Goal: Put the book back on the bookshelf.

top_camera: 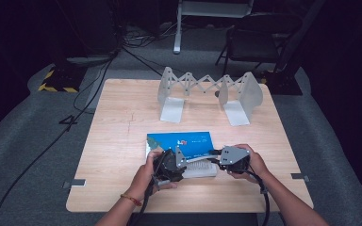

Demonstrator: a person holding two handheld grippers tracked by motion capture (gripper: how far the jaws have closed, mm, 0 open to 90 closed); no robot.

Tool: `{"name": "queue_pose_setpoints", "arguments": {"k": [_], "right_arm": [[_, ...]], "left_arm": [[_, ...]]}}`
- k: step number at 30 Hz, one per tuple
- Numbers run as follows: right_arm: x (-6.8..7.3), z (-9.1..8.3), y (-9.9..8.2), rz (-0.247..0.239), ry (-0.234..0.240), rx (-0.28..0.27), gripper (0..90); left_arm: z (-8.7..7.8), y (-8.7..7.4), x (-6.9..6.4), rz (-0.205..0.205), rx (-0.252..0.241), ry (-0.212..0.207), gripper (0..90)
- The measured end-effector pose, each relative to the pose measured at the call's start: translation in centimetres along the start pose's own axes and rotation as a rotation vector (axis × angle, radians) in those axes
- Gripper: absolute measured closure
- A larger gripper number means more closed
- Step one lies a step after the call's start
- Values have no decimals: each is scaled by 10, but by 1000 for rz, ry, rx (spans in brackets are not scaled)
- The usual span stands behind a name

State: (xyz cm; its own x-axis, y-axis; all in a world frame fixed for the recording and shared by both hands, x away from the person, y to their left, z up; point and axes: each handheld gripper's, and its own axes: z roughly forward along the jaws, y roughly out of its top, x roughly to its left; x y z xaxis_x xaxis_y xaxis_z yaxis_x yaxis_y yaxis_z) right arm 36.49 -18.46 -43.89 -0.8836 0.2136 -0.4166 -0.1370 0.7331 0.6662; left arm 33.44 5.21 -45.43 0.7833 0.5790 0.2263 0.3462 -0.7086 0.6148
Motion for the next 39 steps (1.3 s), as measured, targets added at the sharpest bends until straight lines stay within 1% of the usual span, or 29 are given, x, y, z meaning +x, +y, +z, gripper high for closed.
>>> {"name": "queue_pose_setpoints", "arguments": {"k": [2,3,6,7,8,9,10,11,13,15,16,17,19,20,22,23,24,26,27,29,31,32,34,36,38,39], "right_arm": [[4,1,6,-1,5,3,735],[6,2,8,-1,7,4,735],[11,3,16,-4,10,13,737],[14,3,19,-9,9,18,737],[15,4,21,-8,9,19,737],[16,4,24,-8,10,25,736],[17,4,25,-9,9,29,735],[18,4,26,-4,7,31,723],[17,4,25,23,0,10,686],[14,4,23,47,0,-19,599],[11,1,21,72,-8,-46,531],[7,-1,19,102,-14,-58,466],[-2,-7,10,161,-14,-80,430],[-7,-10,3,199,-19,-83,414],[-14,-11,-9,230,-30,-62,423],[-17,-11,-16,253,-32,-47,423],[-20,-9,-24,270,-34,-29,420],[-24,-5,-36,289,-44,8,419],[-24,-4,-39,308,-41,16,417],[-27,1,-47,337,-25,36,404],[-28,5,-51,347,-30,48,406],[-28,7,-52,355,-23,50,405],[-29,12,-53,355,-18,54,405],[-29,16,-53,367,2,44,405],[-27,20,-53,369,2,56,407],[-27,22,-53,366,10,59,407]], "left_arm": [[2,2,-3,1,-1,19,433],[3,2,-4,1,-5,27,450],[7,3,-8,11,-8,72,515],[7,4,-8,11,-9,77,552],[7,4,-8,8,-13,79,558],[7,4,-9,11,-13,78,586],[7,4,-10,26,-18,81,604],[6,3,-9,31,-28,81,628],[5,2,-7,19,-38,73,669],[3,1,-6,17,-53,75,693],[2,0,-4,10,-65,75,713],[-1,-1,-2,2,-81,75,734],[-5,-3,3,-22,-120,70,773],[-6,-3,4,-15,-122,72,777],[-7,-4,3,-11,-133,79,783],[-8,-4,3,-2,-138,86,785],[-9,-4,3,-1,-151,90,788],[-12,-3,5,2,-160,88,790],[-13,-4,6,-3,-178,87,790],[-15,-4,8,0,-186,94,793],[-18,-4,10,-5,-209,98,794],[-20,-5,11,-6,-219,103,795],[-25,-5,15,-19,-239,102,795],[-29,-4,18,-25,-241,98,795],[-34,-4,20,-33,-253,108,795],[-36,-4,21,-29,-256,111,795]]}}
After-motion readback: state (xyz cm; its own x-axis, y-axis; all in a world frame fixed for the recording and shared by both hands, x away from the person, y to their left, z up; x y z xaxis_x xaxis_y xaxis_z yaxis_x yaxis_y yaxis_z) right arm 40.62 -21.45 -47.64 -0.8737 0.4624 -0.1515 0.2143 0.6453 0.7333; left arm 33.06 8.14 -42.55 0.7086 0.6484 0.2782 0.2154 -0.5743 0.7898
